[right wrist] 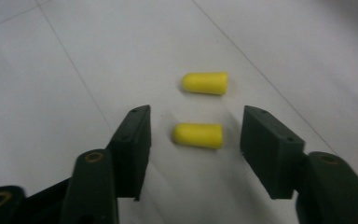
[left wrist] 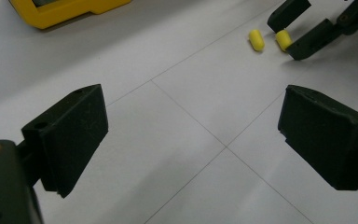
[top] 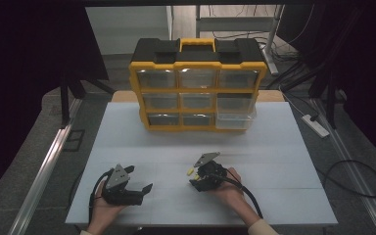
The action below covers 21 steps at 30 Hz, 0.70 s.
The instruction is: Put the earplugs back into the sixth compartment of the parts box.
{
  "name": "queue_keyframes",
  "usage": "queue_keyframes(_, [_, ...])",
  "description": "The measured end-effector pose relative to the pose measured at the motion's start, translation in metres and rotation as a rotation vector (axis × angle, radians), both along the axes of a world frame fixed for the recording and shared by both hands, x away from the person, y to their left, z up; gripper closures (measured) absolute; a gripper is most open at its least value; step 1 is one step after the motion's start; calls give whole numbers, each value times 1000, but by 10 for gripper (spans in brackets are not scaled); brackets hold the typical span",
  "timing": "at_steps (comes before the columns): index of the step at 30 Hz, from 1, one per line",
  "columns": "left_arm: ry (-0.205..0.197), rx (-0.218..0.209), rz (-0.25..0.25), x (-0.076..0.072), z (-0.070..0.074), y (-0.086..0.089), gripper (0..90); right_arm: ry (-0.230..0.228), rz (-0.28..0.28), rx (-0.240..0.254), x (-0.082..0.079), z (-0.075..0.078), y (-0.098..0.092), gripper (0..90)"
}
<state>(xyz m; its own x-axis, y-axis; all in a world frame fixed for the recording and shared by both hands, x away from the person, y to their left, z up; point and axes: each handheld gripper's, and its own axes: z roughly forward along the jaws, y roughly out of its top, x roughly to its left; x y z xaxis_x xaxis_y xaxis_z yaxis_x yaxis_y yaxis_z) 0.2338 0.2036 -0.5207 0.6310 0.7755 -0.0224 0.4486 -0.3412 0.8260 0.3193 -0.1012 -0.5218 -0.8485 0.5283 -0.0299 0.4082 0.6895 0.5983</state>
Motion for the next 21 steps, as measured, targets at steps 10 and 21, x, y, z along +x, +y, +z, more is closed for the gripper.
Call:
queue_keyframes(10, [0,2,-1,0,0,0,82,-11,14,15,0,1,-3,688])
queue_keyframes(21, [-2,-2,0,0,0,0,83,-92,4,155,-3,26,-18,704])
